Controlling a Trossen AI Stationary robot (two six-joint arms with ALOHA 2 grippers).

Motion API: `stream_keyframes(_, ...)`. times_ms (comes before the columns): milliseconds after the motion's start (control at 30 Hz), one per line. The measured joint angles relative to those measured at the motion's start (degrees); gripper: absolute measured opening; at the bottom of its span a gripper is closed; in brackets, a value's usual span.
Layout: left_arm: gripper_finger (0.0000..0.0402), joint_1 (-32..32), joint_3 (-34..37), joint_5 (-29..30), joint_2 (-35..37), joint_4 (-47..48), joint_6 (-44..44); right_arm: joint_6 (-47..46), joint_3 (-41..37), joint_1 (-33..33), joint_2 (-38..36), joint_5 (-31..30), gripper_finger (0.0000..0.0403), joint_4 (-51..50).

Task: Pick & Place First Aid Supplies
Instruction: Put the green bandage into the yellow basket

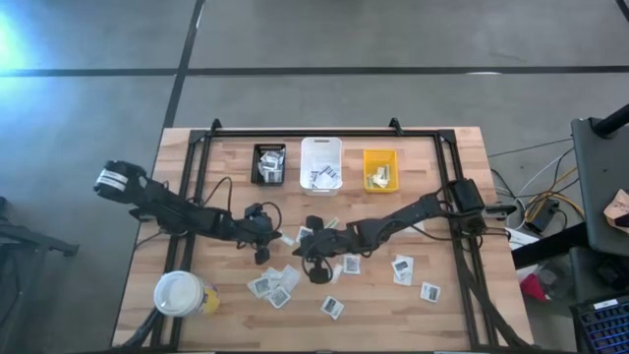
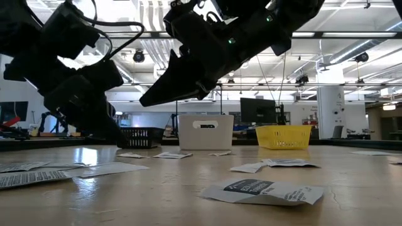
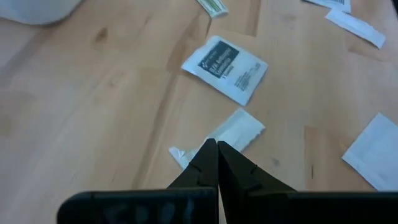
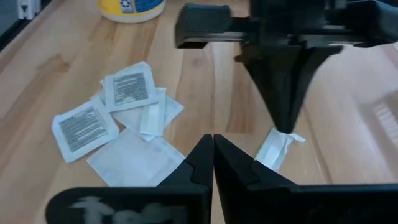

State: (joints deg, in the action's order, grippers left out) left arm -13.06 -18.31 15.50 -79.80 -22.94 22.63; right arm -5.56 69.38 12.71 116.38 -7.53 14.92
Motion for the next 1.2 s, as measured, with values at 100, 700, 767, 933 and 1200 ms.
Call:
stream_keyframes(100,0.0,0.03,0.0,-0.29,-0.93,-0.82,0.04,0.02,-0.02,-0.36,0.0,-0.02,0.0008,-0.13)
stream_keyframes(700,0.0,0.33,0.0,2.54,-3.84,-0.62,6.91,11.69,0.33,-0.78,5.74,0.08,0.0008,-1.3)
stream_keyframes(767,0.0,0.35,0.0,1.94,-3.68,-0.42,8.31,15.2,1.56,-0.7,7.02,0.06,0.0008,-1.73)
stream_keyframes(933,0.0,0.35,-0.18,1.37,-3.7,1.64,11.89,20.01,7.19,-0.55,7.47,-2.26,0.0008,-9.21)
stream_keyframes(1200,0.0,0.35,-0.33,1.0,-3.62,3.53,16.08,26.22,14.63,-0.25,7.37,-6.1,0.0009,-22.34)
